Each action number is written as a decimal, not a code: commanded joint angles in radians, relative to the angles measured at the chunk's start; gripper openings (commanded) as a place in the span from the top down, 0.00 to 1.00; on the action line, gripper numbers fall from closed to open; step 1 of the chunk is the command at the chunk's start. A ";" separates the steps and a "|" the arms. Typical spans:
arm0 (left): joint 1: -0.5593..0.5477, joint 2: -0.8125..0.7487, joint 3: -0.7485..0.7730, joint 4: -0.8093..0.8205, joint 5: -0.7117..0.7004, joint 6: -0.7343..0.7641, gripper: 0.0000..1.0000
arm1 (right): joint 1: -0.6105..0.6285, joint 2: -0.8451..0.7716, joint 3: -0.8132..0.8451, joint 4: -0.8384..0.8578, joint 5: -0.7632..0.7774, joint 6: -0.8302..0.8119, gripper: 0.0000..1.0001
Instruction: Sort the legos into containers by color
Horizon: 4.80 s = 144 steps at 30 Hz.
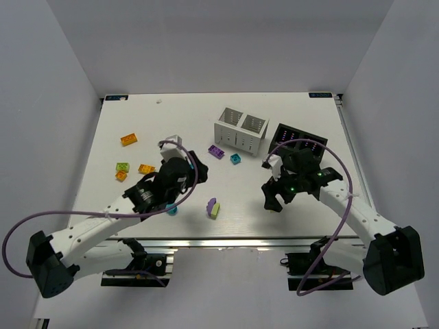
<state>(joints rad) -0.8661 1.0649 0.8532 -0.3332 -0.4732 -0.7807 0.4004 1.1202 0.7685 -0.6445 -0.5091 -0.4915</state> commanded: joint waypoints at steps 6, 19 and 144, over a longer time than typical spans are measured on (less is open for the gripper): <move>-0.002 -0.128 -0.069 -0.087 -0.097 -0.121 0.29 | 0.066 0.147 -0.009 0.129 0.441 0.573 0.11; -0.002 -0.114 -0.078 -0.098 -0.087 -0.150 0.29 | 0.086 0.279 -0.001 0.146 0.462 0.665 0.22; -0.010 0.212 -0.080 -0.029 0.232 0.021 0.32 | -0.216 0.047 0.101 0.022 -0.502 -0.219 0.27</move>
<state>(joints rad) -0.8700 1.3460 0.7723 -0.3122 -0.2180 -0.7494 0.1356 1.1713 0.8783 -0.5846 -0.9970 -0.7258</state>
